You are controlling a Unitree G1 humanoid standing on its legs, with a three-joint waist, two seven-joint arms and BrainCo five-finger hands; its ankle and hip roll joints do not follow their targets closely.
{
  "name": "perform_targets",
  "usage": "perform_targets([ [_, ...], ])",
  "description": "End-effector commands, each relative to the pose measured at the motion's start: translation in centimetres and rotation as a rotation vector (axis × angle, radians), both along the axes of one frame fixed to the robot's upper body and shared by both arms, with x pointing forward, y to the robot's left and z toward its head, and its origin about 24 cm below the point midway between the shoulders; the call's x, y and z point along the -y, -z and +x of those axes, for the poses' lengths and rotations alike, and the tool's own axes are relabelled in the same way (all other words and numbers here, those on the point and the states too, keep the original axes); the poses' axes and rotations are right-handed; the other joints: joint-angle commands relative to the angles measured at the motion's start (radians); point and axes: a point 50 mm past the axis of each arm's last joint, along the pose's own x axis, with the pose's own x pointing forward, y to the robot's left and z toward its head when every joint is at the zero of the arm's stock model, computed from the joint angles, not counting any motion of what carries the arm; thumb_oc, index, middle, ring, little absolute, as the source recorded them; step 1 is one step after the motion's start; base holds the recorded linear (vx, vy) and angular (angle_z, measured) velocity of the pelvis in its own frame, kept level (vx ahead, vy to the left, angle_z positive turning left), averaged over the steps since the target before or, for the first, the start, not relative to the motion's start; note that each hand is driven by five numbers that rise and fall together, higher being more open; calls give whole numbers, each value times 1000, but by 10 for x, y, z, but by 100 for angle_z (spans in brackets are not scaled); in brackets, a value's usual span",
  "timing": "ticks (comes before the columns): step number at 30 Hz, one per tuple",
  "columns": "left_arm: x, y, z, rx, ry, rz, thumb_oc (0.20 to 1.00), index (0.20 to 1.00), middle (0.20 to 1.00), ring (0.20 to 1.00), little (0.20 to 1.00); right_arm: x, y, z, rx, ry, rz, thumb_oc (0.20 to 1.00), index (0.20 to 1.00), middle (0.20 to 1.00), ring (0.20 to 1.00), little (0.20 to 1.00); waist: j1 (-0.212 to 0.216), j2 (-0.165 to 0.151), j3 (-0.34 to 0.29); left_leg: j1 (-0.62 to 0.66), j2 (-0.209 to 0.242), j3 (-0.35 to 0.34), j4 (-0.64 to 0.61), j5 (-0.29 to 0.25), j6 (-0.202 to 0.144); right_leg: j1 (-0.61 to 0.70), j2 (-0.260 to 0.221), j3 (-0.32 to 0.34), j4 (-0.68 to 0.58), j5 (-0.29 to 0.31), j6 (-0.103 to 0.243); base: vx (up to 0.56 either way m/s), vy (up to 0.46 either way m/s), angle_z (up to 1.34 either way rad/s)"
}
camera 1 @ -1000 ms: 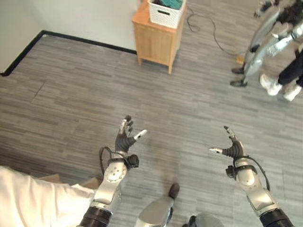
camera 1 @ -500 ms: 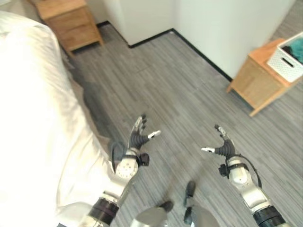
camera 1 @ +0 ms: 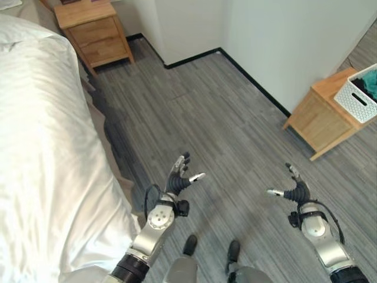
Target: Making the bed.
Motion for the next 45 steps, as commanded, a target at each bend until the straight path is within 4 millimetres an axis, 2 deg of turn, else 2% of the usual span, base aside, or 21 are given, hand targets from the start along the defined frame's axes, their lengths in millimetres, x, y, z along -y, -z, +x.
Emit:
perform_targets([
  [1,16,-8,5,41,42,-60,1000,1000,1000,1000,1000,9,-13,0,60,-5,-22,1000,1000,1000,1000,1000,24,41,-64,40,52,-13,-72,-29,-28,58,-1,-83,18,-120,53,29,-10,17],
  [3,21,-5,6,24,54,-61,1000,1000,1000,1000,1000,9,-11,-1,51,-3,-19,1000,1000,1000,1000,1000,31,46,-63,31,43,-36,-72,-20,-36,65,1,-104,20,-131,48,16,-14,26],
  [4,-67,87,-89,-374,-329,-23,1000,1000,1000,1000,1000,34,11,-25,-42,125,198,1000,1000,1000,1000,1000,-3,93,-75,-1,80,194,18,-70,-7,80,-78,63,124,-202,65,-26,-7,15],
  [8,-71,78,-79,-319,-350,-1,1000,1000,1000,1000,1000,32,4,-20,-11,115,180,1000,1000,1000,1000,1000,-11,99,-93,22,63,198,0,-69,4,82,-87,50,134,-202,72,-64,12,-36],
  [11,-71,54,-62,-192,-357,14,1000,1000,1000,1000,1000,28,-7,-13,35,91,142,1000,1000,1000,1000,1000,-19,117,-98,68,64,211,-38,-68,7,32,-74,39,201,-186,72,-23,-23,2],
  [13,-71,45,-54,-140,-358,11,1000,1000,1000,1000,1000,23,-13,-8,70,73,139,1000,1000,1000,1000,1000,-31,112,-95,76,60,200,-37,-63,5,7,-24,80,174,-181,47,47,-100,0],
  [18,-74,36,-44,-92,-382,15,1000,1000,1000,1000,1000,9,-26,3,134,9,138,1000,1000,1000,1000,1000,-18,98,-92,77,73,180,2,-75,-22,55,-6,93,71,-151,29,61,-123,0],
  [20,-74,30,-41,-56,-387,-3,1000,1000,1000,1000,1000,1,-42,11,205,-38,131,1000,1000,1000,1000,1000,-7,92,-72,40,91,173,130,-87,-39,82,-3,87,30,-146,18,51,-190,3],
  [21,-72,25,-38,-30,-388,-18,1000,1000,1000,1000,1000,-2,-55,16,256,-71,117,1000,1000,1000,1000,1000,13,91,-35,-56,95,151,318,15,-61,109,-5,82,15,-143,-2,14,-147,23],
  [24,-71,26,-42,-33,-397,-34,1000,1000,1000,1000,1000,-5,-67,21,290,-124,85,1000,1000,1000,1000,1000,29,85,-16,-162,99,181,476,22,-46,125,-17,59,15,-158,-7,111,-98,51],
  [28,-72,34,-56,-68,-403,-38,1000,1000,1000,1000,1000,-7,-65,14,273,-162,46,1000,1000,1000,1000,1000,47,73,-43,-160,40,246,304,-66,-15,137,-18,60,15,-177,11,238,36,-1],
  [29,-72,34,-57,-69,-403,-37,1000,1000,1000,1000,1000,-7,-65,14,272,-162,46,1000,1000,1000,1000,1000,49,70,-43,-152,37,249,294,-62,-14,140,-23,61,15,-179,13,327,98,17],
  [30,-71,40,-62,-97,-397,-23,1000,1000,1000,1000,1000,-5,-63,11,270,-161,37,1000,1000,1000,1000,1000,61,83,-63,-154,14,309,138,-11,-9,164,7,41,15,-205,21,329,105,19],
  [32,-71,43,-65,-115,-390,-9,1000,1000,1000,1000,1000,-2,-62,10,270,-140,27,1000,1000,1000,1000,1000,82,92,-74,-166,-7,349,24,47,-12,193,25,26,15,-235,23,370,111,31],
  [36,-75,45,-69,-125,-412,-17,1000,1000,1000,1000,1000,-3,-61,11,275,-122,36,1000,1000,1000,1000,1000,109,83,-84,-206,-7,464,-53,90,-3,271,26,-17,15,-272,41,369,161,26],
  [37,-76,46,-72,-136,-412,-15,1000,1000,1000,1000,1000,-6,-59,9,264,-129,46,1000,1000,1000,1000,1000,114,74,-96,-185,-7,466,-68,99,13,285,17,-31,15,-266,53,452,226,1],
  [40,-81,49,-77,-162,-412,7,1000,1000,1000,1000,1000,-12,-53,7,244,-135,55,1000,1000,1000,1000,1000,131,28,-111,-154,-41,381,-72,110,29,294,-23,-46,57,-253,82,443,241,23],
  [41,-82,49,-78,-169,-401,23,1000,1000,1000,1000,1000,-14,-51,6,244,-134,67,1000,1000,1000,1000,1000,135,10,-114,-137,-47,359,-71,101,35,289,-40,-44,93,-238,97,568,361,51],
  [42,-88,46,-75,-164,-391,61,1000,1000,1000,1000,1000,-15,-48,5,243,-114,86,1000,1000,1000,1000,1000,135,-14,-109,-98,-58,328,-64,70,53,254,-88,-36,239,-138,139,437,286,49],
  [43,-88,45,-75,-164,-391,61,1000,1000,1000,1000,1000,-15,-48,6,243,-113,86,1000,1000,1000,1000,1000,137,-13,-111,-101,-55,328,-65,73,53,251,-86,-35,238,-135,138,428,302,76],
  [45,-94,38,-70,-139,-380,104,1000,1000,1000,1000,1000,-20,-52,8,270,-117,98,1000,1000,1000,1000,1000,126,-14,-87,-46,-56,285,-58,30,74,176,-123,2,464,30,159,360,242,72],
])
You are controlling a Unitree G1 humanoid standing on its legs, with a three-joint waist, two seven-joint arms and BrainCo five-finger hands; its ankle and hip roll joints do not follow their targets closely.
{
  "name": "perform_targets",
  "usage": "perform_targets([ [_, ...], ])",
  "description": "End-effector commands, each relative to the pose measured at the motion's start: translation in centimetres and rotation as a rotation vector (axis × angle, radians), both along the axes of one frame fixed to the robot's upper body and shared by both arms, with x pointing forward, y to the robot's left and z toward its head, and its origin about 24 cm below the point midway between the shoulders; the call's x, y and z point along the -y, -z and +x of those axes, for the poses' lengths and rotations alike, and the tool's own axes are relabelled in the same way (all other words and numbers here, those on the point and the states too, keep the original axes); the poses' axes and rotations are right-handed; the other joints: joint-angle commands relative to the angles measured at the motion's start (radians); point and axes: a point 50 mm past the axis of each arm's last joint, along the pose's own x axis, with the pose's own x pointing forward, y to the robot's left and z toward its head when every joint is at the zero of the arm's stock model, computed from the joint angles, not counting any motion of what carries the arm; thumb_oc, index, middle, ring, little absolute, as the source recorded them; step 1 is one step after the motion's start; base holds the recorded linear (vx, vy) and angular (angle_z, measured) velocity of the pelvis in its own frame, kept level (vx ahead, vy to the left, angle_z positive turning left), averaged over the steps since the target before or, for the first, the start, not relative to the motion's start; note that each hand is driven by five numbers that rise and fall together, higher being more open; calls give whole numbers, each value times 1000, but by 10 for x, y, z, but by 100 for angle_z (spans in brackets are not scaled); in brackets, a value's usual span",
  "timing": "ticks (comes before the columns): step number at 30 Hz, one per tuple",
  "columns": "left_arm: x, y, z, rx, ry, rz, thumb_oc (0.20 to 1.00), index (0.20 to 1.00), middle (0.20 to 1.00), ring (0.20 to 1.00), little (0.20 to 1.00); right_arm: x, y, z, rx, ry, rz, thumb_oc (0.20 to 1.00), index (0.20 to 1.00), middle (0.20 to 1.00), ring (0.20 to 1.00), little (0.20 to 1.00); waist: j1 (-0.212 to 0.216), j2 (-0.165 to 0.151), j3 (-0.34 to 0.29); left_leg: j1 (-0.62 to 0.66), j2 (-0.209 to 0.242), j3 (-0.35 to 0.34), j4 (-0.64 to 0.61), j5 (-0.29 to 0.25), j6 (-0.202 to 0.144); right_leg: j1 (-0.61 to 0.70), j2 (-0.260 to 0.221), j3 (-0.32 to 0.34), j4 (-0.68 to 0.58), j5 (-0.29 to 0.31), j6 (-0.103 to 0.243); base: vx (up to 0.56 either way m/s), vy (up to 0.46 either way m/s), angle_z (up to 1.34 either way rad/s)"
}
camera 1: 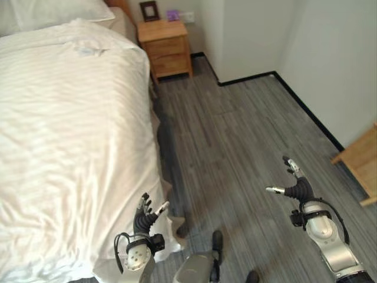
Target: Making the bed.
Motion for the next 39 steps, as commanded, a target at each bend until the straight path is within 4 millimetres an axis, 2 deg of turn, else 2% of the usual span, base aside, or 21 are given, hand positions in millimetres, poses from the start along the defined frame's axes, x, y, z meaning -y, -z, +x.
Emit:
perform_targets([
  [1,-21,-32,10,103,66,180,1000,1000,1000,1000,1000,-9,-30,14,167,-15,40,1000,1000,1000,1000,1000,40,-55,4,90,49,-160,-95,84,94,58,-37,53,255,296,93,458,214,53],
  [3,-26,-41,16,135,57,212,1000,1000,1000,1000,1000,-11,-34,15,189,-14,53,1000,1000,1000,1000,1000,31,-37,17,136,82,-202,-98,51,99,-10,-52,32,330,282,61,450,119,61],
  [5,-25,-47,22,164,59,218,1000,1000,1000,1000,1000,-12,-38,15,213,-14,69,1000,1000,1000,1000,1000,9,-15,28,178,111,-260,-110,35,92,-106,-9,17,324,188,22,479,38,78],
  [7,-23,-48,25,171,66,219,1000,1000,1000,1000,1000,-12,-41,16,220,-16,76,1000,1000,1000,1000,1000,-8,-5,33,197,120,-292,-110,25,82,-141,8,-7,280,152,17,400,-57,89],
  [8,-20,-50,28,185,72,205,1000,1000,1000,1000,1000,-12,-45,18,237,-13,95,1000,1000,1000,1000,1000,-31,-7,45,230,135,-330,-110,-5,51,-172,25,-37,120,116,16,521,-137,85],
  [11,-19,-51,35,196,67,193,1000,1000,1000,1000,1000,-12,-47,22,246,-2,104,1000,1000,1000,1000,1000,-70,-7,47,275,158,-388,-110,-54,9,-229,62,-10,-198,193,33,636,-159,107],
  [12,-19,-51,38,200,60,191,1000,1000,1000,1000,1000,-12,-48,23,253,2,105,1000,1000,1000,1000,1000,-82,-11,47,291,166,-411,-110,-66,-6,-270,49,11,-254,236,48,593,-170,75],
  [15,-19,-51,41,209,57,193,1000,1000,1000,1000,1000,-16,-51,23,266,-12,116,1000,1000,1000,1000,1000,-89,-8,35,346,235,-426,-110,-126,-42,-296,27,4,-271,264,62,558,-246,89],
  [17,-23,-42,30,171,28,193,1000,1000,1000,1000,1000,-21,-42,21,223,-27,139,1000,1000,1000,1000,1000,-93,0,15,400,317,-405,-110,-82,-76,-254,39,1,-265,290,48,641,-329,55],
  [19,-25,-37,25,150,9,172,1000,1000,1000,1000,1000,-25,-35,20,197,-46,157,1000,1000,1000,1000,1000,-92,18,17,311,356,-366,100,60,-123,-191,52,-17,-269,270,22,463,-255,39],
  [20,-24,-35,23,147,-10,145,1000,1000,1000,1000,1000,-25,-34,21,192,-43,164,1000,1000,1000,1000,1000,-88,13,39,229,359,-347,223,127,-95,-148,51,-16,-271,257,1,343,-258,29],
  [21,-24,-34,21,143,-11,132,1000,1000,1000,1000,1000,-26,-38,22,201,-54,166,1000,1000,1000,1000,1000,-87,-7,58,168,352,-318,294,137,-44,-124,45,-12,-271,243,-17,368,-251,28],
  [23,-24,-34,19,144,-15,122,1000,1000,1000,1000,1000,-25,-39,25,202,-57,157,1000,1000,1000,1000,1000,-67,-26,80,83,346,-270,392,90,-19,-76,50,21,-271,198,-30,437,-129,-26],
  [25,-22,-36,19,154,2,129,1000,1000,1000,1000,1000,-23,-35,26,170,-68,134,1000,1000,1000,1000,1000,-38,-30,91,20,253,-245,398,-10,-9,-48,41,51,-271,177,-28,429,53,-75],
  [27,-16,-35,17,157,35,128,1000,1000,1000,1000,1000,-21,-34,25,160,-80,113,1000,1000,1000,1000,1000,-22,-20,74,16,159,-250,279,-55,1,-26,48,66,-271,148,-18,496,105,-81],
  [28,-12,-35,18,156,57,133,1000,1000,1000,1000,1000,-20,-33,24,157,-79,105,1000,1000,1000,1000,1000,-22,-14,65,23,123,-244,214,-50,9,-12,56,69,-271,134,-14,565,106,-50],
  [31,-2,-37,22,166,113,123,1000,1000,1000,1000,1000,-18,-27,25,138,-70,54,1000,1000,1000,1000,1000,8,24,34,-11,27,-226,-9,87,28,37,124,74,-271,82,-17,570,127,-5],
  [33,5,-47,27,211,157,98,1000,1000,1000,1000,1000,-16,-30,31,145,-56,24,1000,1000,1000,1000,1000,39,26,29,-56,-15,-229,-69,157,19,99,147,105,-271,45,-26,576,154,-9],
  [35,17,-62,33,286,223,35,1000,1000,1000,1000,1000,-15,-25,29,131,-50,-24,1000,1000,1000,1000,1000,58,6,10,-29,-40,-281,-103,145,53,149,143,125,-271,29,-23,563,192,-66],
  [37,28,-73,40,339,294,-3,1000,1000,1000,1000,1000,-11,-14,25,95,-13,-39,1000,1000,1000,1000,1000,63,-24,9,-5,-47,-323,-98,156,68,148,126,132,-144,13,-4,519,209,-53],
  [39,45,-85,53,382,376,-30,1000,1000,1000,1000,1000,-10,-2,23,40,1,-59,1000,1000,1000,1000,1000,29,-23,30,59,-25,-334,-97,128,88,45,102,151,140,118,49,341,210,-23],
])
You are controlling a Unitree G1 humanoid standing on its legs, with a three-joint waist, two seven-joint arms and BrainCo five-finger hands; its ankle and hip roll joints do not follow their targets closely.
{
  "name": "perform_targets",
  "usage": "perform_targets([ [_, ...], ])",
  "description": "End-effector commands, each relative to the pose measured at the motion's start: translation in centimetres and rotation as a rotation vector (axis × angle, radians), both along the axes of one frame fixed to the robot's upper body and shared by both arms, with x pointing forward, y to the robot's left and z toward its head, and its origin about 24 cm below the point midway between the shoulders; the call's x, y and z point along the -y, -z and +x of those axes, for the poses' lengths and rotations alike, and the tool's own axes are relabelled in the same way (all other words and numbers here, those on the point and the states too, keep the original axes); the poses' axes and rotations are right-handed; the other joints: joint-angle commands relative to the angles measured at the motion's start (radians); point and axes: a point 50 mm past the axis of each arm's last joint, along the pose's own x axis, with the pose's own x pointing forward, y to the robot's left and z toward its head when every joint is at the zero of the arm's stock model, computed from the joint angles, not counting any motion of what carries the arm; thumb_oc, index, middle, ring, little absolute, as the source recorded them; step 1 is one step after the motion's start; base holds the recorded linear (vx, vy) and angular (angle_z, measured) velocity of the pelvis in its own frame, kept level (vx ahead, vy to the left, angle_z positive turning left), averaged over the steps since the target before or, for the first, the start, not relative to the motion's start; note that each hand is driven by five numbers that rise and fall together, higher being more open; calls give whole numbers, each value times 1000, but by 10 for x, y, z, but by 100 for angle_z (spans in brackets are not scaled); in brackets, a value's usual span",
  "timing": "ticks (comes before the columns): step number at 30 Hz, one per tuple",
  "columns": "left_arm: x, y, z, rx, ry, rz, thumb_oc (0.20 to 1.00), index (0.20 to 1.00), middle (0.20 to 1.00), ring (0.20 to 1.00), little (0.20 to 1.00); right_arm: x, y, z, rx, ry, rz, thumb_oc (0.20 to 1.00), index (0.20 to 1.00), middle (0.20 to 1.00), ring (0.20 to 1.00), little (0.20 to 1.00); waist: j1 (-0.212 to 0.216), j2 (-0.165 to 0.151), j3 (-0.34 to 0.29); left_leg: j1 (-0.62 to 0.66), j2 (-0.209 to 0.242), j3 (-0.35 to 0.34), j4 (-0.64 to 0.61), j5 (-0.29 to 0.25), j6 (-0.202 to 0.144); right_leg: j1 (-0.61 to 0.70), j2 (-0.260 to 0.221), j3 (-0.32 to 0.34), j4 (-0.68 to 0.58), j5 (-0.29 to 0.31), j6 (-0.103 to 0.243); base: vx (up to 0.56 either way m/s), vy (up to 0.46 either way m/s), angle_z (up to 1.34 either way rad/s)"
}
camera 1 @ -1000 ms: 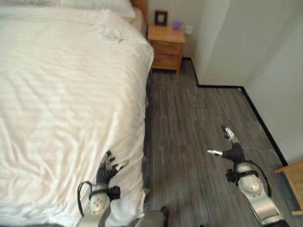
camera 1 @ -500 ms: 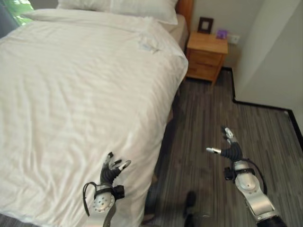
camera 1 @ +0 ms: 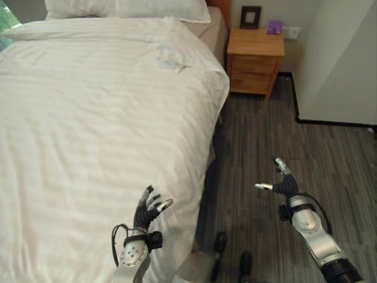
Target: Making the bed.
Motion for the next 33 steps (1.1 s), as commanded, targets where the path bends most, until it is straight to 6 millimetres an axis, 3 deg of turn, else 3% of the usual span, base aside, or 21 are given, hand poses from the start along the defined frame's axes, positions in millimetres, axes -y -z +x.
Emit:
perform_targets([
  [1,14,-33,24,160,112,-40,1000,1000,1000,1000,1000,2,-17,3,93,17,-26,1000,1000,1000,1000,1000,-27,-48,-17,19,-44,-161,-147,83,-79,147,-16,-3,106,79,73,364,266,-17],
  [2,29,-36,34,166,165,-47,1000,1000,1000,1000,1000,-3,-10,2,66,23,5,1000,1000,1000,1000,1000,-78,-14,0,92,-10,-204,-159,61,-65,12,-6,22,373,158,79,372,250,-7],
  [4,43,-43,42,198,218,-14,1000,1000,1000,1000,1000,-2,-6,1,48,27,3,1000,1000,1000,1000,1000,-108,13,3,143,25,-227,-159,36,-66,-55,-40,-24,439,165,62,473,220,-15],
  [7,59,-46,49,224,261,34,1000,1000,1000,1000,1000,-2,-5,-3,50,36,41,1000,1000,1000,1000,1000,-141,13,13,186,50,-235,-159,4,-73,-108,-48,-78,317,131,46,459,12,-13],
  [8,60,-45,51,225,258,67,1000,1000,1000,1000,1000,-2,-8,-2,65,40,60,1000,1000,1000,1000,1000,-154,-8,15,201,47,-238,-159,-21,-90,-127,-39,-113,128,102,43,439,-85,2],
  [10,59,-42,51,215,251,71,1000,1000,1000,1000,1000,-1,-9,-2,72,41,66,1000,1000,1000,1000,1000,-163,-15,18,220,52,-246,-159,-37,-100,-125,-31,-130,18,107,45,379,-100,-2],
  [13,48,-38,53,195,204,97,1000,1000,1000,1000,1000,-3,-13,1,89,37,70,1000,1000,1000,1000,1000,-169,-35,15,267,69,-256,-159,-98,-125,-134,-11,-173,-217,187,60,473,-143,11],
  [15,41,-35,50,185,181,107,1000,1000,1000,1000,1000,-6,-14,1,98,29,69,1000,1000,1000,1000,1000,-164,-40,10,304,100,-247,-159,-137,-139,-144,-21,-200,-259,222,66,466,-163,9],
  [17,35,-31,47,171,159,117,1000,1000,1000,1000,1000,-9,-13,-2,98,25,83,1000,1000,1000,1000,1000,-152,-51,-7,343,134,-241,-159,-177,-151,-105,-19,-198,-292,233,49,510,-185,6],
  [18,32,-28,44,156,145,115,1000,1000,1000,1000,1000,-9,-11,-4,91,31,93,1000,1000,1000,1000,1000,-151,-48,-25,369,167,-238,-159,-172,-166,-96,-15,-196,-281,230,43,663,-218,0],
  [19,27,-24,39,136,130,113,1000,1000,1000,1000,1000,-11,-9,-6,80,20,103,1000,1000,1000,1000,1000,-148,-32,-33,368,218,-211,-103,-118,-191,-53,-1,-204,-288,216,29,618,-212,-2],
  [20,22,-24,37,134,114,112,1000,1000,1000,1000,1000,-12,-8,-5,79,16,109,1000,1000,1000,1000,1000,-139,-22,-26,335,237,-193,6,-93,-208,-12,13,-200,-301,201,15,374,-148,-5],
  [21,21,-24,37,134,114,113,1000,1000,1000,1000,1000,-12,-9,-5,80,16,110,1000,1000,1000,1000,1000,-142,-28,-28,326,230,-197,11,-90,-207,-16,6,-202,-302,204,16,293,-119,-7],
  [22,15,-29,35,149,96,108,1000,1000,1000,1000,1000,-12,-13,-4,95,6,108,1000,1000,1000,1000,1000,-116,-36,10,199,222,-183,234,26,-199,38,-9,-190,-306,178,-13,150,-50,-7],
  [23,15,-30,36,150,96,109,1000,1000,1000,1000,1000,-12,-13,-3,96,6,109,1000,1000,1000,1000,1000,-119,-35,8,176,220,-190,269,12,-199,32,-8,-194,-306,179,-13,325,-122,-33],
  [24,9,-33,33,162,75,109,1000,1000,1000,1000,1000,-11,-20,1,121,2,112,1000,1000,1000,1000,1000,-89,-69,58,37,191,-172,437,24,-146,73,-28,-164,-306,153,-35,235,-45,-59],
  [26,4,-33,32,162,41,90,1000,1000,1000,1000,1000,-11,-23,4,125,-8,98,1000,1000,1000,1000,1000,-55,-69,77,-60,166,-159,490,-52,-135,100,-26,-126,-306,126,-26,340,34,-103],
  [28,3,-32,31,155,26,75,1000,1000,1000,1000,1000,-11,-24,4,122,-11,99,1000,1000,1000,1000,1000,-50,-67,75,-73,158,-144,444,-59,-144,104,-34,-115,-306,115,-22,298,118,-87],
  [29,3,-27,28,135,11,58,1000,1000,1000,1000,1000,-12,-24,4,120,-24,104,1000,1000,1000,1000,1000,-41,-44,61,-46,126,-128,287,-95,-154,126,-27,-101,-306,82,-10,291,105,-50],
  [30,3,-27,28,135,11,58,1000,1000,1000,1000,1000,-12,-24,4,120,-24,104,1000,1000,1000,1000,1000,-42,-49,59,-44,122,-126,275,-85,-153,122,-32,-101,-306,84,-9,457,172,-34],
  [33,4,-19,23,108,8,53,1000,1000,1000,1000,1000,-11,-20,1,104,-31,100,1000,1000,1000,1000,1000,-28,-14,24,-22,48,-110,1,3,-149,154,-2,-101,-306,51,-6,360,152,-9],
])
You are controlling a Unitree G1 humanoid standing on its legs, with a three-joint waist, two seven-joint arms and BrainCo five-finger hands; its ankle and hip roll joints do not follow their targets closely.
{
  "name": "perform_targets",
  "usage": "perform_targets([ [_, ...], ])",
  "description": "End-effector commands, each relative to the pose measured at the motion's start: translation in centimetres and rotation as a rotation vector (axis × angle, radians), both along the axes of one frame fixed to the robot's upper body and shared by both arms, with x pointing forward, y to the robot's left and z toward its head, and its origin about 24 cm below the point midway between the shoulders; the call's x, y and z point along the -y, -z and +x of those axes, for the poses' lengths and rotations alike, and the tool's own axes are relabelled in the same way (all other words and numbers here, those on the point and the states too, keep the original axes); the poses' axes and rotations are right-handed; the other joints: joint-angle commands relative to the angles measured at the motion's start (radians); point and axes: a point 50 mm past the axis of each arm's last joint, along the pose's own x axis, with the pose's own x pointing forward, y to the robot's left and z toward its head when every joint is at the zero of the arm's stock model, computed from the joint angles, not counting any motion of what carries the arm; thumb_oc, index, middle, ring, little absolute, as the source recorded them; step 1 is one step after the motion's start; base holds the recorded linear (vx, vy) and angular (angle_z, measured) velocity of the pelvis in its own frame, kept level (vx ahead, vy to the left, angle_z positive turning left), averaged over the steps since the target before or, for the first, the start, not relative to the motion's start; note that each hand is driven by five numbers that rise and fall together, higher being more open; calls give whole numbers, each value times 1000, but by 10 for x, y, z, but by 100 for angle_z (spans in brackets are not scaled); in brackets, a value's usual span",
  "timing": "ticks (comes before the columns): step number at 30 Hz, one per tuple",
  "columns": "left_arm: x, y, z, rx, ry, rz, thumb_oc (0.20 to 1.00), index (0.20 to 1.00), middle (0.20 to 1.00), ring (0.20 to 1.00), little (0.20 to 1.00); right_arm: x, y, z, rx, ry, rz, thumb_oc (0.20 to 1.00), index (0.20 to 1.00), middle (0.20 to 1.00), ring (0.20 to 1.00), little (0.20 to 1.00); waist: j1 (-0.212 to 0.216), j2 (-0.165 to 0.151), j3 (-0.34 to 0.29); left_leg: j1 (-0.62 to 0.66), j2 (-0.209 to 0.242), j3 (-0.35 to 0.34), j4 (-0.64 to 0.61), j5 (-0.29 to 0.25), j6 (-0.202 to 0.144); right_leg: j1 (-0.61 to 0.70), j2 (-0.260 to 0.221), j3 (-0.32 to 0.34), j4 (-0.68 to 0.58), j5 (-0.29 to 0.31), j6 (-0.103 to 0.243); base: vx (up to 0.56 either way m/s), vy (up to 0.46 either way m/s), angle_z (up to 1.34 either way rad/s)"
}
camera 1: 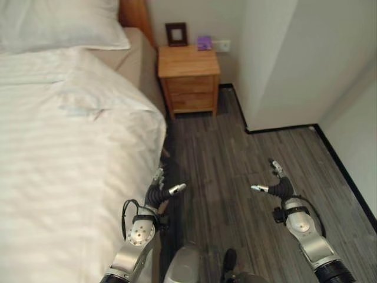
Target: Making the bed.
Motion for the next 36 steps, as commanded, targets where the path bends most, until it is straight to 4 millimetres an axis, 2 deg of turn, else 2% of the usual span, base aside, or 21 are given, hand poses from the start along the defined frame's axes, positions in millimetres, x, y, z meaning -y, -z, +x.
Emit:
perform_targets([
  [1,0,-17,0,106,-7,-9,1000,1000,1000,1000,1000,-2,-26,6,129,-43,25,1000,1000,1000,1000,1000,51,63,-39,49,-50,36,-275,251,-6,55,-21,-56,12,-147,92,442,154,9],
  [3,1,-16,-2,105,-11,-24,1000,1000,1000,1000,1000,0,-26,5,131,-28,20,1000,1000,1000,1000,1000,64,81,-52,-18,-69,133,-353,305,-16,121,-7,-63,12,-198,95,451,203,3],
  [5,0,-16,-3,106,-17,-33,1000,1000,1000,1000,1000,0,-25,4,128,-25,23,1000,1000,1000,1000,1000,71,82,-64,-15,-69,152,-365,311,-10,136,-10,-65,12,-202,103,343,184,-3],
  [8,6,-15,0,97,23,-27,1000,1000,1000,1000,1000,-3,-15,-3,93,-18,18,1000,1000,1000,1000,1000,58,43,-100,42,-86,131,-367,298,18,170,-57,-93,17,-182,135,487,300,-6],
  [10,8,-19,4,108,47,-8,1000,1000,1000,1000,1000,-2,-14,-4,95,-7,11,1000,1000,1000,1000,1000,42,24,-101,83,-95,116,-367,272,26,160,-91,-94,113,-178,155,343,279,15],
  [12,12,-24,10,125,80,19,1000,1000,1000,1000,1000,-1,-15,-3,97,-3,4,1000,1000,1000,1000,1000,24,28,-98,123,-95,93,-367,252,41,114,-115,-83,261,-127,169,274,270,39],
  [14,15,-31,15,152,106,58,1000,1000,1000,1000,1000,0,-16,-2,104,6,-6,1000,1000,1000,1000,1000,-2,41,-89,165,-94,66,-367,227,54,51,-146,-70,429,-47,176,272,258,48],
  [15,16,-34,17,166,109,71,1000,1000,1000,1000,1000,0,-17,-1,106,4,-9,1000,1000,1000,1000,1000,-14,58,-87,181,-76,56,-367,219,58,14,-156,-71,483,-11,172,176,159,32],
  [16,16,-34,17,167,109,70,1000,1000,1000,1000,1000,0,-17,-1,106,4,-10,1000,1000,1000,1000,1000,-14,57,-86,180,-77,56,-367,219,58,9,-158,-70,491,-15,172,228,182,22],
  [17,20,-39,22,187,119,82,1000,1000,1000,1000,1000,-1,-19,-1,116,7,-6,1000,1000,1000,1000,1000,-38,81,-74,213,-63,27,-367,200,64,-63,-154,-53,559,-36,146,261,143,17],
  [18,22,-41,24,199,124,81,1000,1000,1000,1000,1000,0,-20,-2,121,13,3,1000,1000,1000,1000,1000,-53,90,-70,228,-61,1,-367,195,65,-105,-124,-28,552,-62,132,372,163,30],
  [21,30,-45,27,217,150,72,1000,1000,1000,1000,1000,2,-20,-5,128,32,24,1000,1000,1000,1000,1000,-97,100,-58,259,-62,-78,-367,180,57,-155,-48,46,432,-126,114,243,27,93],
  [22,31,-45,27,217,150,72,1000,1000,1000,1000,1000,2,-20,-5,129,32,23,1000,1000,1000,1000,1000,-99,102,-59,255,-60,-81,-367,183,56,-156,-47,43,426,-120,114,292,15,112],
  [23,41,-46,29,219,182,57,1000,1000,1000,1000,1000,6,-21,-7,138,61,32,1000,1000,1000,1000,1000,-127,100,-53,282,-72,-145,-367,163,39,-196,3,128,331,-136,110,296,1,93],
  [25,51,-47,32,223,214,60,1000,1000,1000,1000,1000,7,-21,-8,143,78,42,1000,1000,1000,1000,1000,-156,97,-52,304,-83,-215,-367,149,25,-217,27,191,240,-101,118,282,5,126],
  [27,54,-47,34,226,221,52,1000,1000,1000,1000,1000,7,-21,-8,146,84,44,1000,1000,1000,1000,1000,-170,95,-51,315,-85,-240,-367,140,22,-233,32,211,209,-78,125,238,-10,146],
  [28,55,-48,35,229,221,58,1000,1000,1000,1000,1000,6,-21,-6,146,86,49,1000,1000,1000,1000,1000,-182,87,-52,335,-81,-259,-367,113,20,-251,16,183,136,-21,138,417,-36,100],
  [29,53,-47,35,224,218,61,1000,1000,1000,1000,1000,5,-20,-6,143,87,51,1000,1000,1000,1000,1000,-185,81,-55,347,-78,-261,-367,99,21,-262,15,155,105,2,145,437,-51,62],
  [32,49,-44,34,214,205,60,1000,1000,1000,1000,1000,3,-18,-7,134,84,38,1000,1000,1000,1000,1000,-194,67,-63,397,-60,-257,-367,58,16,-292,26,56,32,48,162,341,-26,23],
  [33,49,-44,34,214,205,60,1000,1000,1000,1000,1000,3,-17,-7,134,84,37,1000,1000,1000,1000,1000,-196,69,-63,399,-57,-260,-367,56,16,-288,28,52,29,48,161,255,-44,11],
  [36,38,-40,32,199,167,78,1000,1000,1000,1000,1000,0,-20,-3,153,85,20,1000,1000,1000,1000,1000,-186,50,-74,442,-19,-234,-367,7,0,-289,6,-108,12,67,168,319,-93,5],
])
